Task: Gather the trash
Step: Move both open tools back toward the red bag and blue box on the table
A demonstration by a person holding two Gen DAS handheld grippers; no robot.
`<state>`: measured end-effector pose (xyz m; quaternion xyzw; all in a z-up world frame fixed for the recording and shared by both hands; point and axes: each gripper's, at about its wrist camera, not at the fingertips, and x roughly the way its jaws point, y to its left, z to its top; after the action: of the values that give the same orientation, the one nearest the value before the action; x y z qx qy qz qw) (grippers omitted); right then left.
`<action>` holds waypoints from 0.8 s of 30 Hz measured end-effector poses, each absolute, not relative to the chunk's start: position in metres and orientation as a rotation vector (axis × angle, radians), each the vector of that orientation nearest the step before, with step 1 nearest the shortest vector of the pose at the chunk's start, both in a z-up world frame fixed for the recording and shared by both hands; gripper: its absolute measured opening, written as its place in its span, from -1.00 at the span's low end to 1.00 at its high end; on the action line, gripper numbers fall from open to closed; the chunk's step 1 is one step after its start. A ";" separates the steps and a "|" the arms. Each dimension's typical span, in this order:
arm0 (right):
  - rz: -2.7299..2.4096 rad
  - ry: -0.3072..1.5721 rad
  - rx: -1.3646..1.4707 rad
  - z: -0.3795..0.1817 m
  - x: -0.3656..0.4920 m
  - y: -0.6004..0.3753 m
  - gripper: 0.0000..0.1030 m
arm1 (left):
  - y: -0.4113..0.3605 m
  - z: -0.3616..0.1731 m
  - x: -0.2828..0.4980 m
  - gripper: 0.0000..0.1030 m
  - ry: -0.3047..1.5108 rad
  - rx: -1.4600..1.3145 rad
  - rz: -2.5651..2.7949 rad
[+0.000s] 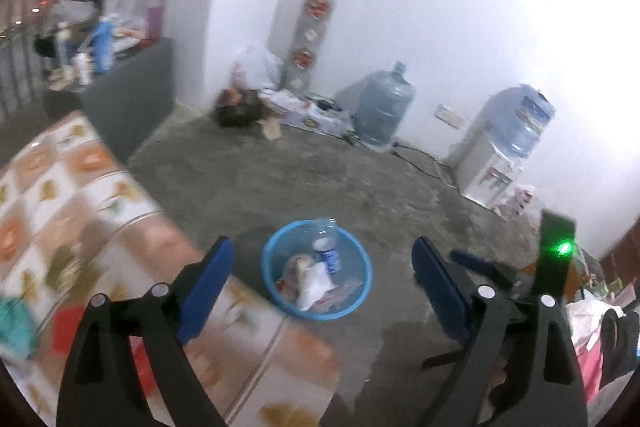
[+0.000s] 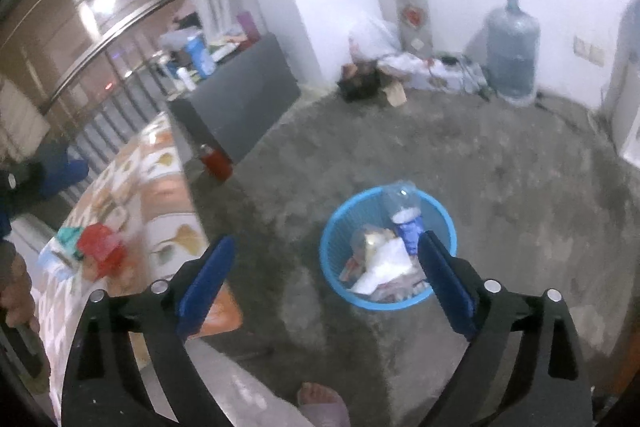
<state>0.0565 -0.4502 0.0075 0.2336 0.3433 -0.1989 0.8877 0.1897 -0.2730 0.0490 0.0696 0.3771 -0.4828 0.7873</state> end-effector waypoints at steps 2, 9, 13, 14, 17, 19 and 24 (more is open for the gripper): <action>-0.409 0.722 0.452 0.014 0.059 -0.440 0.80 | -0.245 0.053 0.187 0.79 0.793 0.132 -0.989; -0.388 0.737 0.355 0.036 0.070 -0.395 0.84 | -0.146 0.058 0.182 0.87 0.747 0.014 -0.840; -0.359 0.755 0.307 0.044 0.076 -0.371 0.84 | -0.105 0.054 0.179 0.87 0.746 -0.037 -0.785; -0.348 0.759 0.298 0.047 0.077 -0.366 0.84 | -0.096 0.053 0.178 0.87 0.745 -0.044 -0.776; -0.323 0.766 0.262 0.051 0.080 -0.349 0.84 | -0.074 0.053 0.173 0.87 0.729 -0.053 -0.738; -0.315 0.773 0.239 0.054 0.082 -0.339 0.84 | -0.063 0.052 0.171 0.87 0.727 -0.062 -0.725; -0.292 0.779 0.226 0.058 0.082 -0.319 0.84 | -0.041 0.050 0.167 0.87 0.715 -0.085 -0.682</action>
<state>0.0816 -0.3192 0.0575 0.1097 0.3777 -0.1416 0.9084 0.1668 -0.0410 0.0504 -0.0407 0.3428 -0.3270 0.8797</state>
